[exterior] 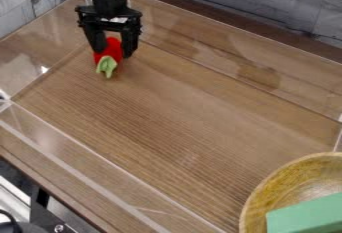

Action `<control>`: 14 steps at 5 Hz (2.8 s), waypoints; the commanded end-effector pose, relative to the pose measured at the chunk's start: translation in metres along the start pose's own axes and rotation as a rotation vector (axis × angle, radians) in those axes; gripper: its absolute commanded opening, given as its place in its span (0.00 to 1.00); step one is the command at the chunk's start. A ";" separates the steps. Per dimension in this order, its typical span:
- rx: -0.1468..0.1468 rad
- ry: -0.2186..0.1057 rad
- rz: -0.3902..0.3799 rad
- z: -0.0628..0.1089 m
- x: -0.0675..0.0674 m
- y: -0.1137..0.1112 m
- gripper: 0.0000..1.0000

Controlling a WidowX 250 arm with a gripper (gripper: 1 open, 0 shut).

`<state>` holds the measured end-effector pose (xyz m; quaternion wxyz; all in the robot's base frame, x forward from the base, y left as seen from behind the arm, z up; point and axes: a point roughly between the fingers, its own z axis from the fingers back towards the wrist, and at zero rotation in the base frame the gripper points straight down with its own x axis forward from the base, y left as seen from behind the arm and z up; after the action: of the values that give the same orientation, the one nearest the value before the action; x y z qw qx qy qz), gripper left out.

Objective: Move the red fruit to the right side of the table

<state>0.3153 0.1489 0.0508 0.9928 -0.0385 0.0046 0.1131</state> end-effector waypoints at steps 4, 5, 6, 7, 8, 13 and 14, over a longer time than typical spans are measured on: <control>-0.024 -0.044 -0.044 0.013 0.018 -0.022 1.00; -0.035 -0.046 -0.022 0.011 0.020 -0.023 1.00; -0.047 -0.046 -0.015 0.011 0.024 -0.015 1.00; -0.057 -0.045 -0.011 0.011 0.025 -0.007 1.00; -0.055 -0.040 -0.038 0.007 0.017 -0.006 0.00; -0.092 -0.119 -0.106 0.090 0.019 -0.082 0.00; -0.087 -0.107 -0.128 0.089 0.027 -0.073 1.00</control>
<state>0.3529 0.0864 0.1259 0.9945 -0.0847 -0.0269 0.0562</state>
